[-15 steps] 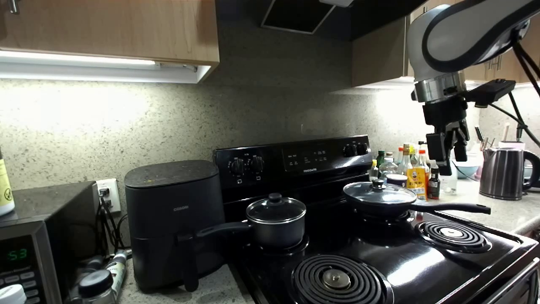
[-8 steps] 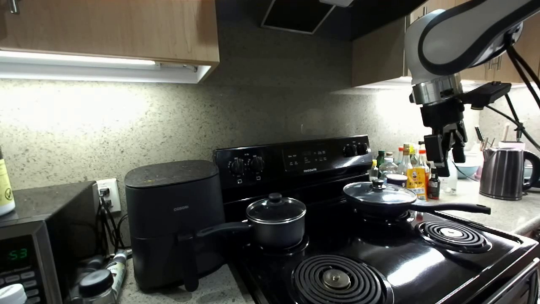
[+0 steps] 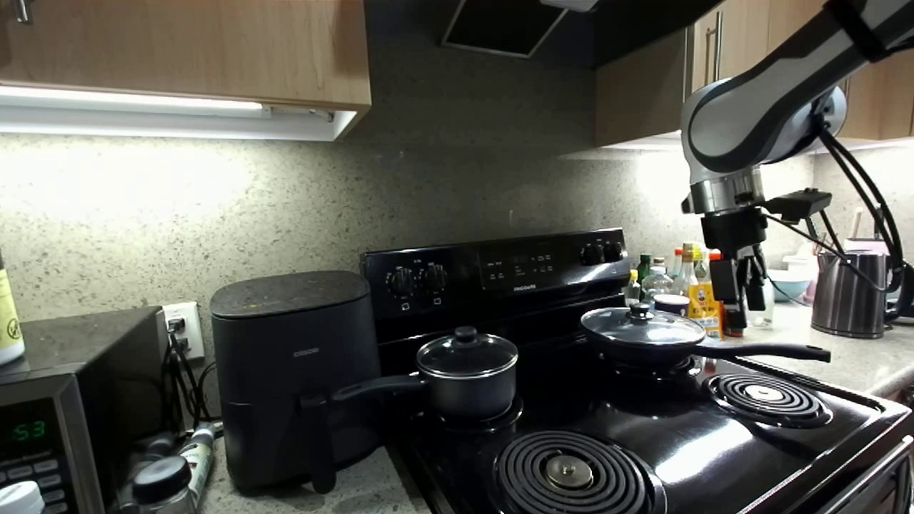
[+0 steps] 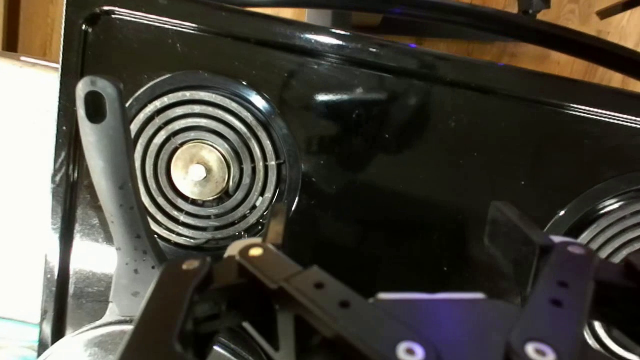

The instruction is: Move the pan handle to the right

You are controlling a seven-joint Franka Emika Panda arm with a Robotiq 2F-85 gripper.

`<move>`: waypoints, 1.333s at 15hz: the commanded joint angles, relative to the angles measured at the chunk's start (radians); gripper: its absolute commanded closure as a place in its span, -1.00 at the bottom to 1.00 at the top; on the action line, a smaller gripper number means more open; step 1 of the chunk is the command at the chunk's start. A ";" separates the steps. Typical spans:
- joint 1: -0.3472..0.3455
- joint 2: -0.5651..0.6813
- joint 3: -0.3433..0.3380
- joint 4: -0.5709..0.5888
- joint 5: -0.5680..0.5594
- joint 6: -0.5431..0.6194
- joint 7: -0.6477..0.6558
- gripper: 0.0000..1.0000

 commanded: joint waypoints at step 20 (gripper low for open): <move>-0.052 0.241 -0.052 0.088 0.187 -0.009 -0.034 -1.00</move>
